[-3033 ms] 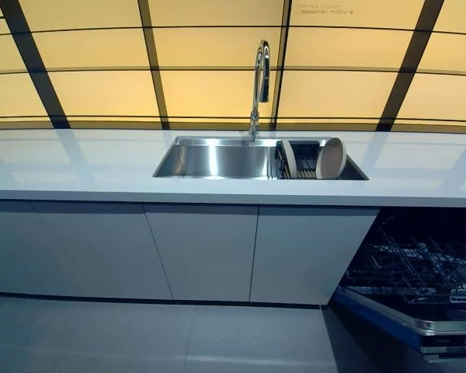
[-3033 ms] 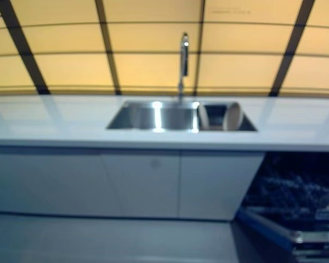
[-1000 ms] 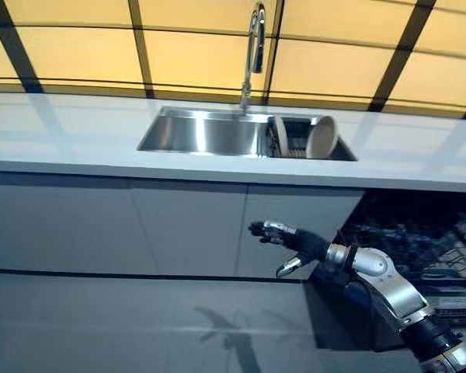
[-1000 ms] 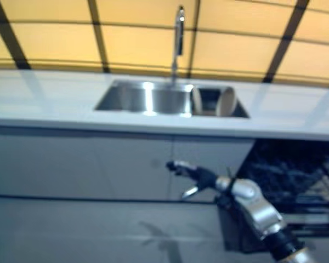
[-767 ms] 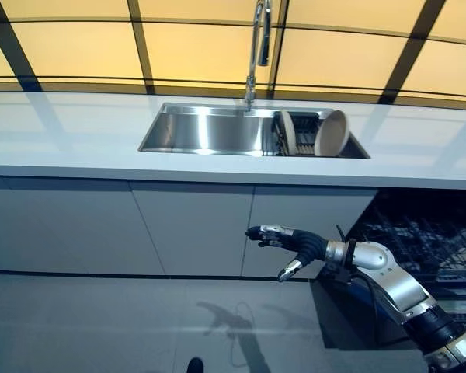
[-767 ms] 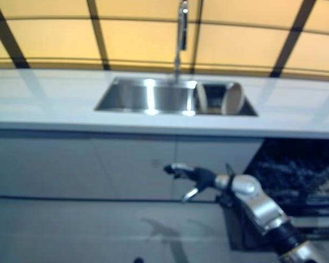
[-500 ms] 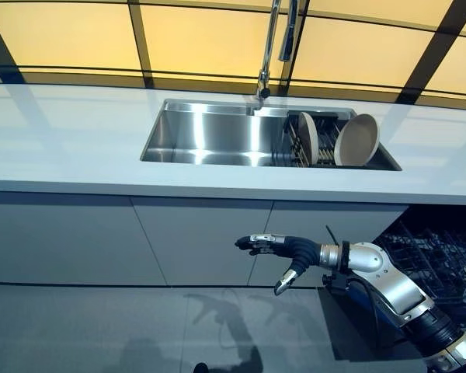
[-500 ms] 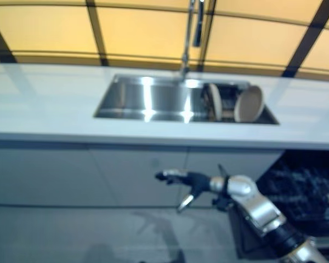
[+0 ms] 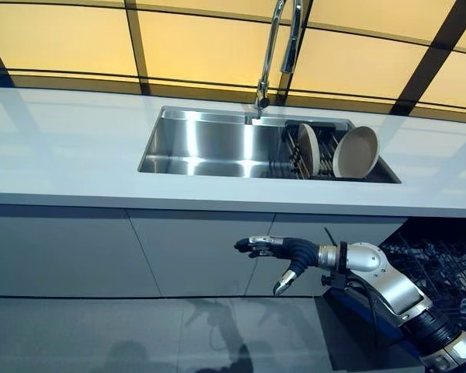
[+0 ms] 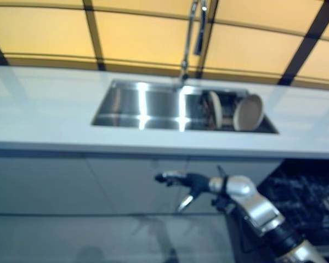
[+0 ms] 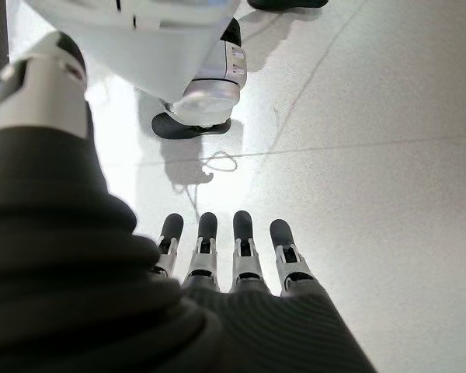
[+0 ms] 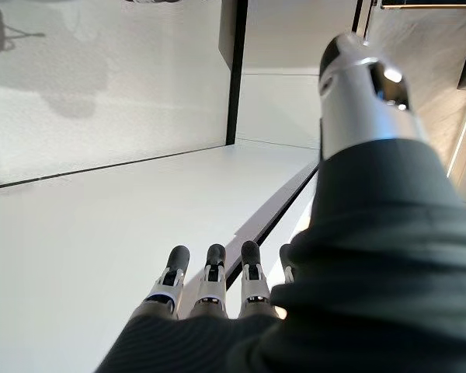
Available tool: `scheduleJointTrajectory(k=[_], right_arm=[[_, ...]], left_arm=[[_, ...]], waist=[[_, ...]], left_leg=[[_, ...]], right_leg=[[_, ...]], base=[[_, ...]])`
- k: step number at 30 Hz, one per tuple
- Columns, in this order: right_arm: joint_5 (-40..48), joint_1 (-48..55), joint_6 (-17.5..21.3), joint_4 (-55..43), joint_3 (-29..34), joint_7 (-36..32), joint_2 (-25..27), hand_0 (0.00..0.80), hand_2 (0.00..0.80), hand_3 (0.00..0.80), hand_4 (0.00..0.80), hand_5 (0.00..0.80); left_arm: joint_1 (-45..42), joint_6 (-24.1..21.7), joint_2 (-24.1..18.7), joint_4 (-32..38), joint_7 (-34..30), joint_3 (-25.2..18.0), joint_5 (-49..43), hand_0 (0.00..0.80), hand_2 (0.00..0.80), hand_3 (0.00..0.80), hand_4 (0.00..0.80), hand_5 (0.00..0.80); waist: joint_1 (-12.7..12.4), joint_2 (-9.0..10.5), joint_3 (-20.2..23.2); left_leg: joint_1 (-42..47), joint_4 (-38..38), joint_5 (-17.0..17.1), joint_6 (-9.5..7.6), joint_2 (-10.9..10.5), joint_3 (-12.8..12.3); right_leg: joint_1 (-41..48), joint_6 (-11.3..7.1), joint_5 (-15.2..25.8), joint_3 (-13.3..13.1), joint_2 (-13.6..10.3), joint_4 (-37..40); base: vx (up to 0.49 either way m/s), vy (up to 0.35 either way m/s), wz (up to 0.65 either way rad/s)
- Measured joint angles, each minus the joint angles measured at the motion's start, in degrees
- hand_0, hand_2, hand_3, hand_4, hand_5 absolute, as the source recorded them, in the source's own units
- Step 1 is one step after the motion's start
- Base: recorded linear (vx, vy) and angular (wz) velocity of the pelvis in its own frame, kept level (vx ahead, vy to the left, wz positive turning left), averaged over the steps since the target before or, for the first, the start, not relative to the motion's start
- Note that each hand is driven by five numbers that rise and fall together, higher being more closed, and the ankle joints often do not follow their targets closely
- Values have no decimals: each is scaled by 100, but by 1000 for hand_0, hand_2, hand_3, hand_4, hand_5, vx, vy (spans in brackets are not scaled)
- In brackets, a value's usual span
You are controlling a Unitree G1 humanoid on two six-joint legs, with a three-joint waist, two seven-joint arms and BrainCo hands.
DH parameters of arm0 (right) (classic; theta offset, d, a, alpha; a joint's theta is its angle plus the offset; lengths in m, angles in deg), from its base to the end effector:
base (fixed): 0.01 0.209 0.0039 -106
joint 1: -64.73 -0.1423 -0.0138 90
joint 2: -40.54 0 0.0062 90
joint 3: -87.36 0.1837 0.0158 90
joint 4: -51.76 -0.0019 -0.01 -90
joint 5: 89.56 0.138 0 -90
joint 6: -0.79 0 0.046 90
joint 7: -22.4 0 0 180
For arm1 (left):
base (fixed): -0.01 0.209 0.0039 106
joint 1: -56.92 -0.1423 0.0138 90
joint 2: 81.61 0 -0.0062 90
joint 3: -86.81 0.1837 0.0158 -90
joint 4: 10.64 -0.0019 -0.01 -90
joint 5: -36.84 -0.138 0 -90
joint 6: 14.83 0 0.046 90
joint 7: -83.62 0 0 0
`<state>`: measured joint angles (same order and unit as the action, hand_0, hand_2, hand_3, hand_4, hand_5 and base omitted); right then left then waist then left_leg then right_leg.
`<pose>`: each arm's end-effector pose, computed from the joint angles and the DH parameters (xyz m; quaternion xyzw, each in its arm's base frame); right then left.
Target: Take plates into dishwasher
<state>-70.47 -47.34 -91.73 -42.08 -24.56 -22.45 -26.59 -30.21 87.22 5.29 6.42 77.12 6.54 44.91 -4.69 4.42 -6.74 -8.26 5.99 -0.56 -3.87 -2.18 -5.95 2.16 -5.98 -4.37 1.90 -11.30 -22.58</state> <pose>0.2549 -0.1796 0.1319 -0.2248 -0.0193 0.5450 0.8075 0.0730 0.2572 -0.1071 0.0842 0.6590 0.0413 0.7463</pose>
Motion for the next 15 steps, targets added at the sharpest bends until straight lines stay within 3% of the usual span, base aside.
scheduleJointTrajectory(k=[1, 2, 3, 4, 5, 6, 8, 9, 11, 14, 15], right_arm=[[-27, 71, -3, -7, -2, -2, 1, 0, 0, 0, 0, 0], [-44, 108, -5, -9, -2, 4, -4, 0, 0, 0, 0, 0], [-46, 162, -25, -30, -4, 7, -2, 0, 0, 0, 0, 0], [-43, 219, -57, -122, 2, 10, 35, 0, 0, 0, 0, 0], [-38, 298, -63, -295, 39, 30, 104, 0, 0, 0, 0, 0], [-38, 338, -65, -350, 67, 33, 126, 0, 0, 0, 0, 0], [-39, 482, -96, -371, 90, 50, 175, 0, 0, 0, 0, 0], [-38, 541, -121, -370, 93, 47, 176, 0, 0, 0, 0, 0], [-38, 546, -127, -339, 126, 30, 189, 0, 0, 0, 0, 0], [-38, 530, -145, -308, 126, -25, 196, 0, 0, 0, 0, 0], [-41, 509, -163, -211, 111, -73, 185, 0, 0, 0, 0, 0]], left_arm=[[-11, -2, 3, 21, 12, 4, -11, 0, 0, 0, 0, 0], [-13, -1, -13, 34, 21, 11, -24, 0, 0, 0, 0, 0], [14, -3, -46, 5, 33, 4, -58, 0, 0, 0, 0, 0], [-29, 3, -101, -4, 31, 5, -61, 0, 0, 0, 0, 0], [-35, 9, -138, -36, 34, 7, -88, 0, 0, 0, 0, 0], [-43, 12, -146, -38, 34, 2, -137, 0, 0, 0, 0, 0], [-80, 12, -121, -46, 30, 4, -254, 0, 0, 0, 0, 0], [-79, 11, -108, -67, 26, 10, -287, 0, 0, 0, 0, 0], [-90, 15, -90, -64, 24, 9, -286, 0, 0, 0, 0, 0], [-312, 70, -83, -67, 30, 4, -274, 0, 0, 0, 0, 0], [-469, 66, -93, -103, 32, 0, -266, 0, 0, 0, 0, 0]], waist=[[103, -111, -14], [133, -154, -37], [251, -286, -118], [417, -326, -140], [598, -307, -130], [705, -285, -128], [920, -225, -144], [1061, -199, -134], [1082, -179, -141], [975, -174, -134], [924, -161, -102]], left_leg=[[203, -191, 48, -82, 9, 93], [349, -300, 83, -101, 7, 153], [582, -447, 122, -122, 52, 399], [747, -538, 119, -110, 51, 594], [801, -578, 111, -112, -25, 755], [824, -621, 119, -121, -73, 829], [1088, -785, 102, -146, -223, 917], [1169, -748, 35, -183, -299, 1044], [1473, -939, 25, -177, -347, 1086], [1795, -1072, -117, 27, -266, 947], [2017, -1060, -320, 200, -134, 704]], right_leg=[[-405, -52, 214, -69, 36, -868], [-573, -68, 57, -126, 103, -1208], [-807, -19, -353, -139, 415, -1432], [-1074, 71, -433, 29, 642, -1104], [-1348, 70, -425, 223, 741, -415], [-1457, 57, -383, 239, 763, -43], [-1776, -22, -75, 219, 652, 763], [-1791, -228, 210, 182, 551, 1499], [-1911, -252, 554, 264, 410, 2192], [-1929, -140, 704, 629, 293, 2107], [-1773, -115, 701, 773, 289, 1643]], base=[[320, 135, 25], [304, 58, 33], [317, -57, 43], [361, -110, 64], [333, -136, 67], [427, -168, 91], [415, -140, 91], [205, -63, 74], [187, -108, 56], [107, -165, 30], [136, -157, 34]])
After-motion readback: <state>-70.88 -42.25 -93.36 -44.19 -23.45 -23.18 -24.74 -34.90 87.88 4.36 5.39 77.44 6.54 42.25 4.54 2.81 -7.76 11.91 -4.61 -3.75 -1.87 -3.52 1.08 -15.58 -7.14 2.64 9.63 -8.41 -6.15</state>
